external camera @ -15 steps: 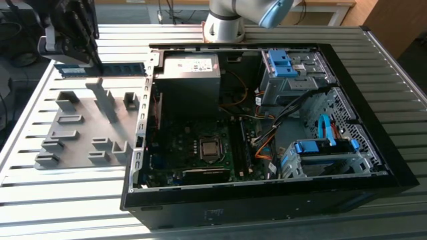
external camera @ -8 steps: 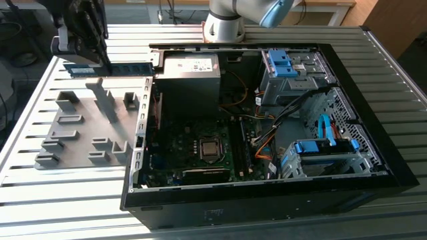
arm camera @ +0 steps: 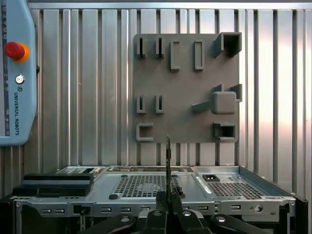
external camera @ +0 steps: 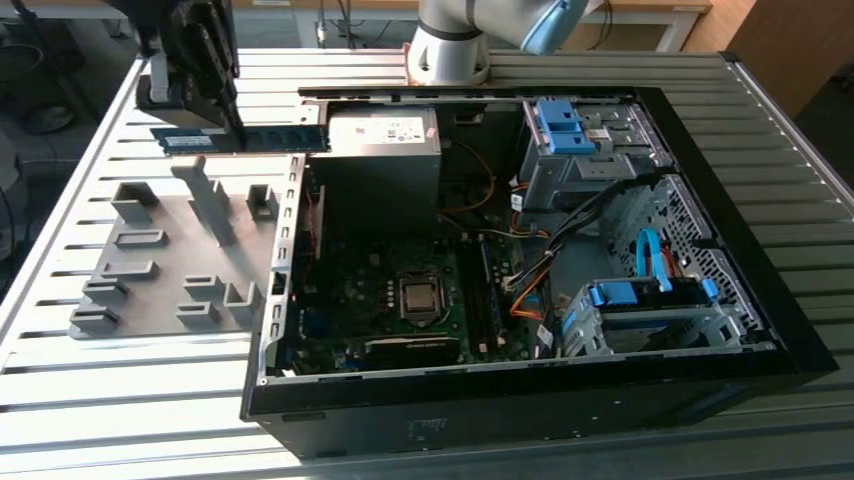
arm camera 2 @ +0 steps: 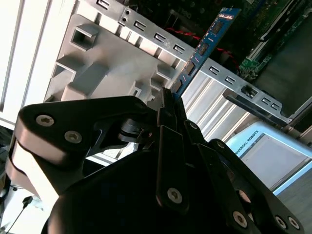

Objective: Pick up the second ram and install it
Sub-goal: 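Pick up the second ram and move it above second insertion slot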

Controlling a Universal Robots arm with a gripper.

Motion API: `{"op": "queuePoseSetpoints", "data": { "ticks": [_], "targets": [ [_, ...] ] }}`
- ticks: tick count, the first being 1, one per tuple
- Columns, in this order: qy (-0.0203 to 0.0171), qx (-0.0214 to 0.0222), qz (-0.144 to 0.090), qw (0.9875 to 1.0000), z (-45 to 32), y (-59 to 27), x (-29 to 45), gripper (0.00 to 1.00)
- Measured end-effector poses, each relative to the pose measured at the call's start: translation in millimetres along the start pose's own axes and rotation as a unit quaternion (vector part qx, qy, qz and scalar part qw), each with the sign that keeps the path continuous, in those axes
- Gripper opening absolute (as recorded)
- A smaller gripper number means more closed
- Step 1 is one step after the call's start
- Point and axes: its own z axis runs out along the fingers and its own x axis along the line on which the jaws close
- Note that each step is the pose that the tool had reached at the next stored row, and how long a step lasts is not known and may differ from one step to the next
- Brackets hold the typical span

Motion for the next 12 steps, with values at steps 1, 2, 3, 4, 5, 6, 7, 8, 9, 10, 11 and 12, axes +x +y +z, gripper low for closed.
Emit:
{"op": "queuePoseSetpoints", "data": {
  "ticks": [1,2,3,4,5,6,7,8,9,10,11,12],
  "targets": [
    [0.0000,0.0000,0.000,1.0000,0.1,-1.8,0.0,0.14],
    [0.0000,0.0000,0.000,1.0000,0.2,-3.9,-0.1,0.14],
    [0.0000,0.0000,0.000,1.0000,0.2,-5.9,-0.1,0.14],
    [0.0000,0.0000,0.000,1.0000,0.3,-8.1,-0.1,0.14],
    [0.0000,0.0000,0.000,1.0000,0.3,-10.2,-0.2,0.14],
    [0.0000,0.0000,0.000,1.0000,0.4,-12.3,-0.2,0.14],
    [0.0000,0.0001,0.000,1.0000,0.5,-14.5,-0.2,0.14],
    [0.0000,0.0001,0.000,1.0000,0.6,-16.7,-0.3,0.14],
    [0.0000,0.0000,0.000,1.0000,0.6,-18.9,-0.3,0.14],
    [0.0000,0.0000,0.000,1.0000,0.7,-21.0,-0.3,0.14],
    [0.0000,0.0000,0.000,1.0000,0.7,-23.1,-0.4,0.14],
    [0.0000,0.0000,0.000,1.0000,0.8,-25.0,-0.4,0.14]
  ]
}}
